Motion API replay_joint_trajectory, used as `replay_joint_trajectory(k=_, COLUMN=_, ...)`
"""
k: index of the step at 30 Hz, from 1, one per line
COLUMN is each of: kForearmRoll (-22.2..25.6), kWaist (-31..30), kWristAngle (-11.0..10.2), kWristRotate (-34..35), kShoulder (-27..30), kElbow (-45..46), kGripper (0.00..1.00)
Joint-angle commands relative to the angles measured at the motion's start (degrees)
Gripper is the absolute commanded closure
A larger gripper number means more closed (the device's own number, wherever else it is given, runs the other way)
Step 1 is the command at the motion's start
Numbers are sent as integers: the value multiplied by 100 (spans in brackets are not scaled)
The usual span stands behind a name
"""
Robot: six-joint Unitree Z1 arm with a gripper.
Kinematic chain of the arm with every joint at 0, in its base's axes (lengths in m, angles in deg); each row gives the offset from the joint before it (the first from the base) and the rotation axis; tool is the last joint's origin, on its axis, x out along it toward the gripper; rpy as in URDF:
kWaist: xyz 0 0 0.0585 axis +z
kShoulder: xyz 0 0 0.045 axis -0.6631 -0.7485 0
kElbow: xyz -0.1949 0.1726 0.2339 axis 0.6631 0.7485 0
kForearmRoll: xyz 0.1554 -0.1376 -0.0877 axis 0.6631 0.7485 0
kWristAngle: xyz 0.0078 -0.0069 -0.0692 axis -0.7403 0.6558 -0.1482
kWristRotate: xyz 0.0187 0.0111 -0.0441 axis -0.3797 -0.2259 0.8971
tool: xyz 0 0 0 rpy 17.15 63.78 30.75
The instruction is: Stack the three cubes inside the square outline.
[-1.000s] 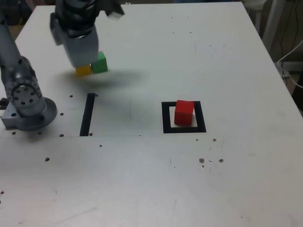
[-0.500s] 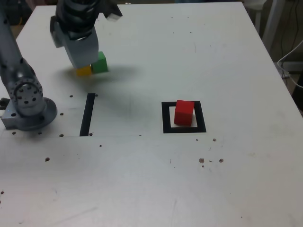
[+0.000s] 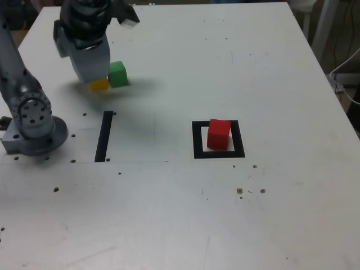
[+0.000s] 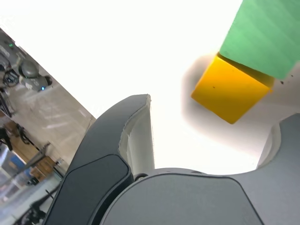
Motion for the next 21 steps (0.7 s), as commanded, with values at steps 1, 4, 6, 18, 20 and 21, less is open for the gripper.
replay_joint_trajectory(k=1, kForearmRoll=-23, kWaist=-112, kWristAngle=13, kWristRotate=-123, kShoulder=60, kElbow=34, kGripper=14)
replay_joint_trajectory(k=4, kForearmRoll=-67, kWaist=-196, kWristAngle=18, kWristRotate=-246, kShoulder=58, kElbow=70, kGripper=14)
replay_joint_trajectory(k=6, kForearmRoll=-113, kWaist=-214, kWristAngle=21, kWristRotate=-289, kShoulder=23, kElbow=99, kGripper=14)
replay_joint_trajectory(k=18, kForearmRoll=-400, kWaist=-90, kWristAngle=21, kWristRotate=-305, kShoulder=-93, kElbow=237, kGripper=14)
replay_joint_trajectory(k=20, kForearmRoll=-450, kWaist=-46, kWristAngle=36, kWristRotate=-304, kShoulder=-92, kElbow=240, kGripper=15)
replay_joint_trajectory(k=21, kForearmRoll=-480, kWaist=-30, kWristAngle=52, kWristRotate=-305, kShoulder=-93, kElbow=247, kGripper=15)
